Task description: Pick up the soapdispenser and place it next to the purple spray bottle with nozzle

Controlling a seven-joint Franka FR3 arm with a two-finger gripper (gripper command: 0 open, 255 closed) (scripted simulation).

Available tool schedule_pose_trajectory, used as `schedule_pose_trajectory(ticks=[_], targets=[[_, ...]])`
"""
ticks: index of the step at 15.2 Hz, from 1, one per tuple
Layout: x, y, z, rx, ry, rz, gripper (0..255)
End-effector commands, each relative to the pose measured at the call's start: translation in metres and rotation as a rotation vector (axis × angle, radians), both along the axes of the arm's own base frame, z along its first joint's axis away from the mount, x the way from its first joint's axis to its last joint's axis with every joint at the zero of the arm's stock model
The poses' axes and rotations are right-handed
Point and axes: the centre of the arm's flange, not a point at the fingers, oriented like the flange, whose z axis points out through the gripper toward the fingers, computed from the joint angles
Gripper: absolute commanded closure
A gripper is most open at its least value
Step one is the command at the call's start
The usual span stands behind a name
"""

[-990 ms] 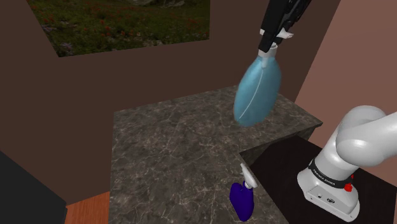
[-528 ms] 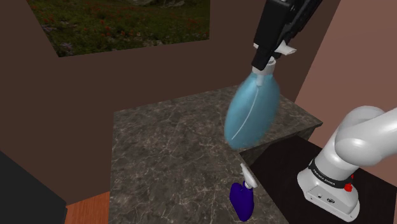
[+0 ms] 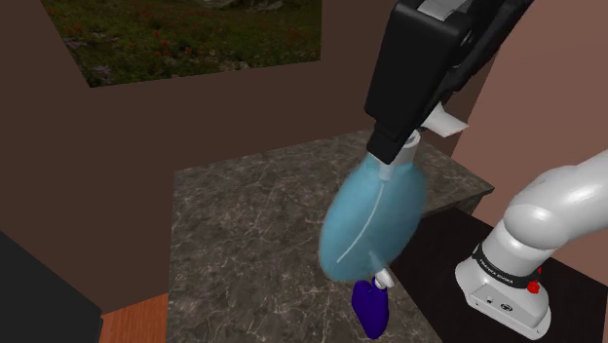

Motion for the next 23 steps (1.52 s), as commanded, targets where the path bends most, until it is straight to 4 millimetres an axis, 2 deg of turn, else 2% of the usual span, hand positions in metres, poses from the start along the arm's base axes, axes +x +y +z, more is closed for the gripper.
schedule_pose_trajectory(ticks=[1,23], targets=[[-0.007,0.014,-0.006,0.004,0.001,-0.001,255],[-0.007,0.014,-0.122,0.004,0.001,-0.001,255]])
